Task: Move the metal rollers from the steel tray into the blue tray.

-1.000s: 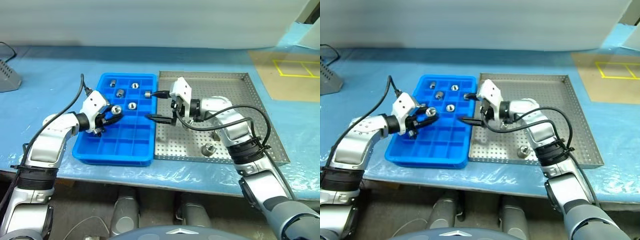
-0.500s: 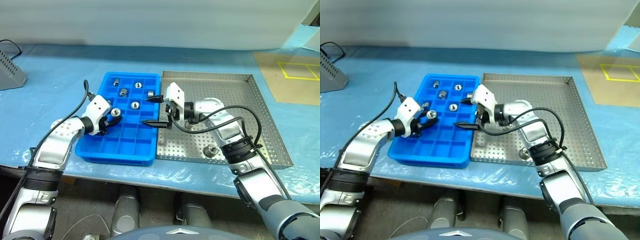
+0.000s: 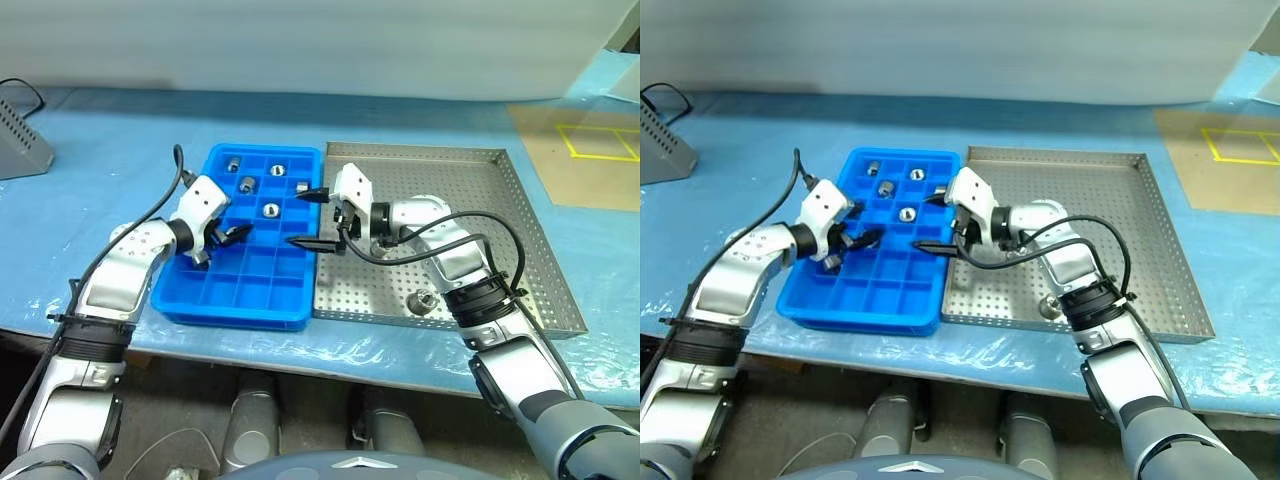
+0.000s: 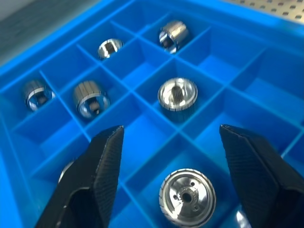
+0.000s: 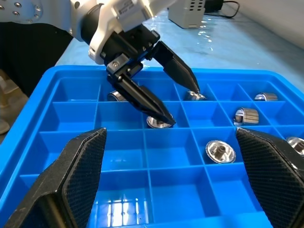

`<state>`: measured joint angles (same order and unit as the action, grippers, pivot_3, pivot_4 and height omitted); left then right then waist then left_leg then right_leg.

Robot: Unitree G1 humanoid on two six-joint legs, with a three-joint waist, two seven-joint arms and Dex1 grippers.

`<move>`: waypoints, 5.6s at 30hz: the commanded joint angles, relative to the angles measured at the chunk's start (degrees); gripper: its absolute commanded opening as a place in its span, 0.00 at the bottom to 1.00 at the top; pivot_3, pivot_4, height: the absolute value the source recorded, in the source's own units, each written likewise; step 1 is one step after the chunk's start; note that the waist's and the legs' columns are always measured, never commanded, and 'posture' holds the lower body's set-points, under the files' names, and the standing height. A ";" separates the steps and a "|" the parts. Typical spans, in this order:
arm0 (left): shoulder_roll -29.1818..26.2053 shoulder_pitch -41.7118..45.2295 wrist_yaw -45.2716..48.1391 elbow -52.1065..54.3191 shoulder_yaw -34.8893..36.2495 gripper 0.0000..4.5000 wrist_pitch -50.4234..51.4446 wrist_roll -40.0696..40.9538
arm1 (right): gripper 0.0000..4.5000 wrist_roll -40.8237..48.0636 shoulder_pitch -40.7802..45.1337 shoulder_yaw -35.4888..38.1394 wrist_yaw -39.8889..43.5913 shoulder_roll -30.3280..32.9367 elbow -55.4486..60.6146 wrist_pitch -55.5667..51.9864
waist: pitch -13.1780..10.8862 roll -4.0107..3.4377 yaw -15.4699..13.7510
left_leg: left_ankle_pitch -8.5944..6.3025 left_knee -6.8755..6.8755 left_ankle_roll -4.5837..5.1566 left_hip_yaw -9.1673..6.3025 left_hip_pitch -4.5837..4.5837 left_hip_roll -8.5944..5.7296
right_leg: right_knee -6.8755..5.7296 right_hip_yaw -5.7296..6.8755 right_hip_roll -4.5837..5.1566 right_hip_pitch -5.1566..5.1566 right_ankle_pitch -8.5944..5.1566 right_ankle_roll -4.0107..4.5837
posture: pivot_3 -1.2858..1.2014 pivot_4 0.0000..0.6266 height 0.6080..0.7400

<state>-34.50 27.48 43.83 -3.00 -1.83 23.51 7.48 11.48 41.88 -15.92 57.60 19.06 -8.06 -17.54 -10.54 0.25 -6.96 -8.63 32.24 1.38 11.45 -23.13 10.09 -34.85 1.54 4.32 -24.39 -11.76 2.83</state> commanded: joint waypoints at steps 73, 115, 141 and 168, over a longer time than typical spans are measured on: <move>33.39 37.48 19.85 -60.72 -15.08 0.75 -35.56 -15.34 | 1.00 5.22 -24.47 18.38 -17.76 18.04 31.72 -16.78 | 0.12 -0.17 6.98 | -0.69 0.46 1.60 0.32 -0.11 -0.76 | 1.13 0.13 0.96 1.04 0.03 -0.10 | 0.35 0.24 1.00; 34.18 39.55 7.35 -68.68 -14.15 0.42 -35.95 -22.29 | 1.00 4.37 -27.59 18.45 -22.46 17.63 34.12 -17.00 | 0.11 -0.16 9.35 | -0.73 0.38 1.61 0.31 -0.16 -0.77 | 1.31 0.15 0.93 1.04 -0.05 -0.24 | 0.34 0.24 1.00; 3.60 2.20 17.41 10.34 5.41 0.42 -3.15 6.87 | 1.00 7.62 -4.00 3.21 -2.08 8.55 15.64 -8.48 | 0.04 -0.24 5.66 | -0.30 -0.14 0.90 0.35 -0.24 -0.44 | 0.84 0.21 0.71 0.37 -0.05 -0.22 | 0.54 0.24 1.00; -6.18 -27.92 8.36 25.44 7.34 0.42 -0.18 8.95 | 1.00 2.25 2.67 -3.97 12.10 -0.26 0.50 1.71 | -0.03 -0.05 -1.82 | 0.07 -0.44 0.27 0.22 0.03 -0.32 | 0.10 0.11 0.51 0.12 -0.23 -0.47 | 0.63 0.24 1.00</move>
<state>-40.30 -0.41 52.16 20.98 5.94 24.32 16.33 13.42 44.02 -21.00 69.69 18.65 -8.84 -16.53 -10.56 0.20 -8.78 -8.55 31.80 1.63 11.68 -23.10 9.80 -34.73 1.63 4.79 -24.29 -11.90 2.53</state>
